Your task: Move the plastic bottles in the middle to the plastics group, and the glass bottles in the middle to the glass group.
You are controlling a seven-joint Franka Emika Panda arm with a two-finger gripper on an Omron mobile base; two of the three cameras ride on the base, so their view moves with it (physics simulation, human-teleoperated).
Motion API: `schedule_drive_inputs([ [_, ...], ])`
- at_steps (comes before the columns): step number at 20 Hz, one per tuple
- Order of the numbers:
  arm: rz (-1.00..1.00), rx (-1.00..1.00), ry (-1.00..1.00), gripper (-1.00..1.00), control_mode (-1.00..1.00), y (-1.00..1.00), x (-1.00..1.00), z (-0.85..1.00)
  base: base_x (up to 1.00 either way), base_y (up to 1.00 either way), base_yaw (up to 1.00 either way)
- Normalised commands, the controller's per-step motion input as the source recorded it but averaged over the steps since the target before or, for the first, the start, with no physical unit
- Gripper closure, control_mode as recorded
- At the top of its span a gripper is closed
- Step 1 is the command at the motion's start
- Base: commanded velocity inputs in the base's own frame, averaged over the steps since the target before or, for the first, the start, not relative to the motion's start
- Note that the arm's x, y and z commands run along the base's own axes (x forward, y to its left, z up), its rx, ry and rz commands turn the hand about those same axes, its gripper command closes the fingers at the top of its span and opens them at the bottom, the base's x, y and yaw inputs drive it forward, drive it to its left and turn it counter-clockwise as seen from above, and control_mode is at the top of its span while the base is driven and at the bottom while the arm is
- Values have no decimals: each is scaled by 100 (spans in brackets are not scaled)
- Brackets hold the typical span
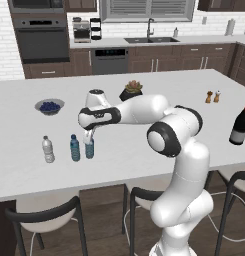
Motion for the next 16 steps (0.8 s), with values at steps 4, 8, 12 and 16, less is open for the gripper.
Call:
schedule_drive_inputs([
  [4, 0, 0, 1, 100, -100, 0, 0, 0, 0, 0, 0],
  [8, 0, 0, 0, -100, -100, 0, 0, 0, 0, 0, 0],
  [12, 0, 0, 0, -100, -100, 0, 0, 0, 0, 0, 0],
  [16, 0, 0, 0, -100, -100, 0, 0, 0, 0, 0, 0],
])
